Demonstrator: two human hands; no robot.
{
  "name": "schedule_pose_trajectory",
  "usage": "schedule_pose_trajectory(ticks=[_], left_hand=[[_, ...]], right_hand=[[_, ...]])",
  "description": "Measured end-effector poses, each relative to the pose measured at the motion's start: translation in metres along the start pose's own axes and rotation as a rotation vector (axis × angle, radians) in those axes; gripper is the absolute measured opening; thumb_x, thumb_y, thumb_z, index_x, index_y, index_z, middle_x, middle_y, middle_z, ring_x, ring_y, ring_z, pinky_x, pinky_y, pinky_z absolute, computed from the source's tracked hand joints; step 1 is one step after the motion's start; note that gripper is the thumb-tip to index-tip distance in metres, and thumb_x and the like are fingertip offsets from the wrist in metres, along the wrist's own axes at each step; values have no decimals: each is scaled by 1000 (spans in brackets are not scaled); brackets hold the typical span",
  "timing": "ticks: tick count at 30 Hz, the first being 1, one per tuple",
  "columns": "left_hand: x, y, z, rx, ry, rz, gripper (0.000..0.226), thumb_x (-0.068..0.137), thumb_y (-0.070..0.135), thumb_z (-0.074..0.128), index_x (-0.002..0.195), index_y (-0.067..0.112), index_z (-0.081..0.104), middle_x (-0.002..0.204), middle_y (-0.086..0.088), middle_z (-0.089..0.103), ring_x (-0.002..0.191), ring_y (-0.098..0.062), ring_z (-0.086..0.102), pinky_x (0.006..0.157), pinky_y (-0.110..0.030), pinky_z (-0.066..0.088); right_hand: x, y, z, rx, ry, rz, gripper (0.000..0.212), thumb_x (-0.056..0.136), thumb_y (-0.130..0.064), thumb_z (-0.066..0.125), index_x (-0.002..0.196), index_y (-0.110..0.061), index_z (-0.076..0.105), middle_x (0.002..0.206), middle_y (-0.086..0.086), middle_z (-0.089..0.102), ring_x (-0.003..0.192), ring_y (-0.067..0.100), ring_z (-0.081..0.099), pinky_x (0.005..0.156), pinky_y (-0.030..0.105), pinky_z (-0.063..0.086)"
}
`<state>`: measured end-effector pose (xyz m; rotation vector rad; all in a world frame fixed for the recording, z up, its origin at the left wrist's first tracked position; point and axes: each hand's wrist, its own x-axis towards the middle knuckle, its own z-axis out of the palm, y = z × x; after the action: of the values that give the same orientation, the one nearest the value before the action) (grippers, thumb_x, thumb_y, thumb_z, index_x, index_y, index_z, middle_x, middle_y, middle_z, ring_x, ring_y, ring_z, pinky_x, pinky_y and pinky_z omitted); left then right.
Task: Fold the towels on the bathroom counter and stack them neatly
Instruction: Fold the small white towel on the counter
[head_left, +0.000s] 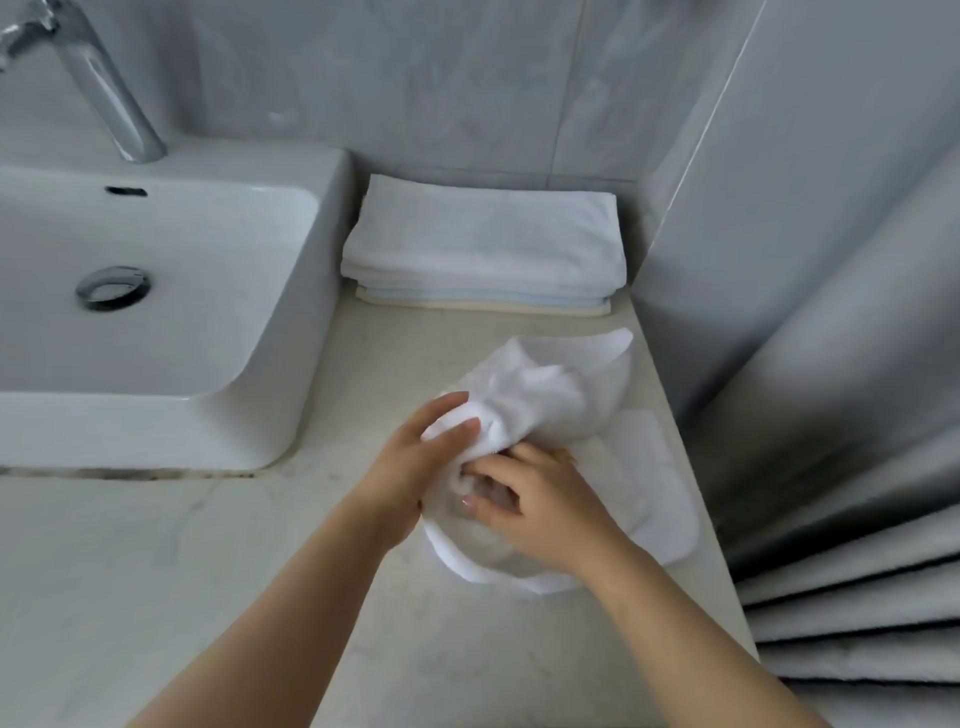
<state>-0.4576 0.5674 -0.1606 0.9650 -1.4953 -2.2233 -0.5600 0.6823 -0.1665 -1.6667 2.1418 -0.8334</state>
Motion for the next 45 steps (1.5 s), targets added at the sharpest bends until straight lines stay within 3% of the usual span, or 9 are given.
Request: schedule_pose_trajectory(ticks=[5, 10, 13, 18, 24, 30, 34, 38, 45], left_hand=[[14, -13, -6, 267, 303, 32, 17, 82, 18, 69, 97, 24, 67, 98, -3, 69, 92, -23, 66, 75, -28, 51], [37, -7, -7, 674, 594, 48, 27, 86, 10, 57, 110, 21, 63, 104, 1, 62, 103, -24, 58, 83, -26, 42], [40, 6, 1, 885, 689, 291, 47, 84, -6, 43, 120, 19, 60, 122, -2, 56, 111, -21, 52, 88, -20, 36], [55, 32, 30, 517, 344, 422, 31, 94, 23, 53, 123, 31, 50, 127, 9, 48, 116, -9, 46, 95, -16, 36], [71, 6, 25, 1027, 374, 143, 42, 93, 19, 49, 134, 25, 46, 133, -3, 49, 121, -23, 46, 97, -30, 37], [65, 7, 28, 457, 455, 170, 26, 89, 7, 50, 108, 23, 58, 100, -2, 63, 97, -25, 60, 85, -40, 52], [57, 14, 25, 38, 336, 166, 24, 91, 3, 53, 97, 25, 59, 92, -7, 65, 84, -24, 63, 77, -39, 53], [54, 24, 23, -214, 363, 145, 15, 91, 3, 53, 95, 17, 58, 86, -9, 64, 76, -24, 62, 68, -35, 53], [55, 8, -3, 170, 631, 247, 20, 89, 5, 50, 101, 21, 55, 86, -1, 58, 79, -20, 54, 70, -32, 46]], right_hand=[[12, 31, -12, -19, 378, 128, 27, 84, -31, 54, 62, -15, 59, 56, -8, 55, 58, 16, 50, 61, 36, 47], [38, 59, -35, -70, 355, 423, 8, 87, -20, 56, 92, -20, 62, 95, -8, 59, 97, 22, 51, 76, 32, 35], [56, 61, -34, 141, 244, 327, 32, 85, -18, 59, 115, -27, 56, 125, -8, 50, 118, 17, 47, 92, 36, 42], [62, 53, -19, 463, -90, 200, 48, 89, 0, 50, 127, -30, 56, 131, -15, 53, 124, 0, 45, 104, 16, 34], [50, 61, -10, 383, 8, 368, 15, 94, -22, 51, 95, -32, 62, 95, -12, 67, 97, 10, 60, 82, 15, 43], [43, 65, -18, 126, -112, 569, 49, 83, -46, 61, 128, -30, 50, 99, -4, 60, 106, 23, 56, 93, 34, 41], [34, 64, -25, 247, -82, 604, 19, 79, -34, 64, 86, -16, 63, 79, -2, 62, 82, 16, 58, 76, 31, 43], [27, 57, -31, 403, 131, 540, 28, 67, -26, 57, 65, -2, 42, 60, 1, 39, 59, 13, 36, 52, 26, 26], [23, 60, -36, 366, 301, 570, 15, 72, -7, 60, 67, -1, 46, 59, -1, 43, 53, 8, 33, 49, 20, 28]])
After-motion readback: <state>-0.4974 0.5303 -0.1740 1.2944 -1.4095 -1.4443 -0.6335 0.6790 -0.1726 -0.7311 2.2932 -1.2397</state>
